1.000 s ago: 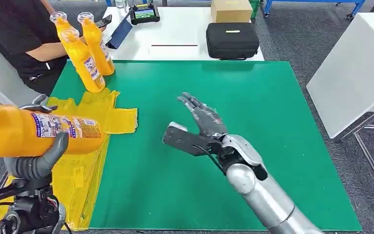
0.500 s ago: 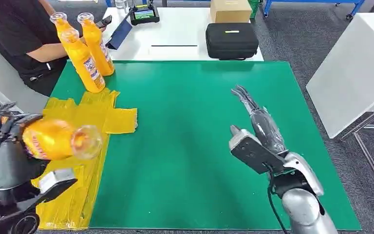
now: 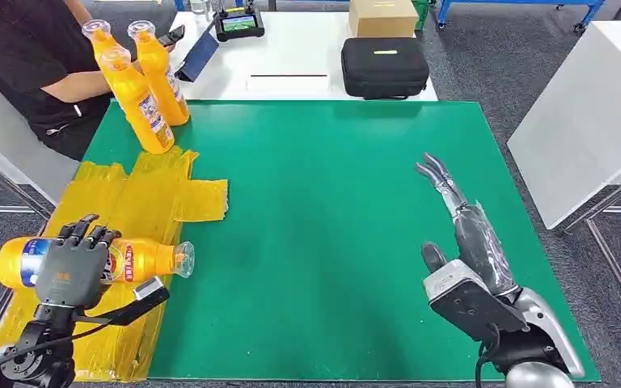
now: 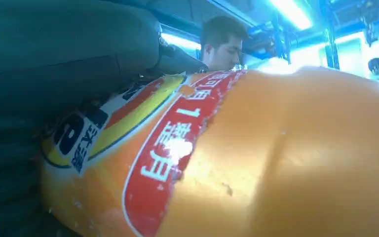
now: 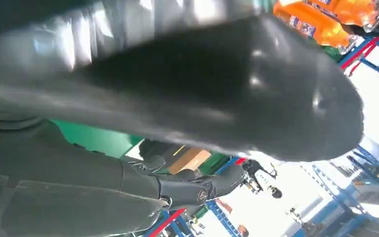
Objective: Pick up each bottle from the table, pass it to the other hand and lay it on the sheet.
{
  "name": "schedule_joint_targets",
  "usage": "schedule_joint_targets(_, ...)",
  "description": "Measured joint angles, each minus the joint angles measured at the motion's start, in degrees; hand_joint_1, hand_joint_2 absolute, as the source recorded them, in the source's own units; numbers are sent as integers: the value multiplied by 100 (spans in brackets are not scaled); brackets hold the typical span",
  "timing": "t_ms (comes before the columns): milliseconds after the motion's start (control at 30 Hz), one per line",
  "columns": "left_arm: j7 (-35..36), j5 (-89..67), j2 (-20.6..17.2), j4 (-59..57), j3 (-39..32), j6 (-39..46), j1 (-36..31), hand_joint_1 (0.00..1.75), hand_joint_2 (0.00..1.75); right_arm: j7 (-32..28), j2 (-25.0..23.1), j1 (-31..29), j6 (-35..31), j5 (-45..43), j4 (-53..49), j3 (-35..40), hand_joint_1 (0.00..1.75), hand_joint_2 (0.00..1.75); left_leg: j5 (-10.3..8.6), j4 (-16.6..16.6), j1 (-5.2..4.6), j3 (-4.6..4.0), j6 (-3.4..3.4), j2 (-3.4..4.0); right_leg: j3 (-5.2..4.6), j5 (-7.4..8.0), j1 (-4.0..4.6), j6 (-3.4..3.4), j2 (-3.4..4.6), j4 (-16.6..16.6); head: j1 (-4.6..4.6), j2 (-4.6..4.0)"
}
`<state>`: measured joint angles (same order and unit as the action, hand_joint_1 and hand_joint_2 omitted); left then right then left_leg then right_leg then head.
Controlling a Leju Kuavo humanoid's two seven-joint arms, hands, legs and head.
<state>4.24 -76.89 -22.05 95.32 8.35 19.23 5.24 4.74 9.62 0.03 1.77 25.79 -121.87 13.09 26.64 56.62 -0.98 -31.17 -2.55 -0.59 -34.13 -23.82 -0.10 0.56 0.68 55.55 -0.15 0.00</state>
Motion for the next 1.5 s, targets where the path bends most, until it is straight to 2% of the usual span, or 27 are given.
schedule_joint_targets(167,2,-2,-46,-110,68,-20,-21,175,175,-2,0,23,2,0,-39,-29,0,0,0,0,0,1,0,0,1,0,-1,0,0,0,0,0)
schedule_joint_targets(267,-2,-66,-90,-173,136,-326,-38,175,175,-2,0,28,33,2,-50,-35,0,0,0,0,0,2,0,0,0,0,0,0,0,0,0,0)
schedule_joint_targets(667,-330,197,-249,-833,936,-789,-325,175,175,-90,46,338,105,37,-182,-142,0,0,0,0,1,0,0,0,0,0,0,0,0,0,0,0)
schedule_joint_targets(900,-575,740,-236,-1234,1383,-1152,-750,175,175,-61,46,426,186,83,-240,-199,0,0,0,0,0,3,0,-2,3,0,0,0,-2,0,0,0)
schedule_joint_targets(933,-588,842,-225,-1332,1441,-1174,-844,0,175,-59,46,461,186,110,-256,-201,0,0,0,0,0,3,0,-2,2,0,0,0,-2,0,0,0)
schedule_joint_targets(1000,-599,1039,-199,-1522,1556,-1224,-1023,0,175,-33,44,503,197,160,-280,-201,0,0,0,0,0,3,0,0,2,1,0,0,-1,0,-2,0)
schedule_joint_targets(1033,-597,1095,-175,-1607,1607,-1255,-1112,0,0,-9,44,509,197,175,-282,-201,0,0,0,0,0,3,0,0,2,1,0,0,-1,0,-2,0)
schedule_joint_targets(1500,-335,1694,-50,-1926,1915,-1635,-1525,0,0,107,63,561,188,144,-313,-206,0,0,0,0,1,2,0,0,2,1,0,0,0,0,-2,0)
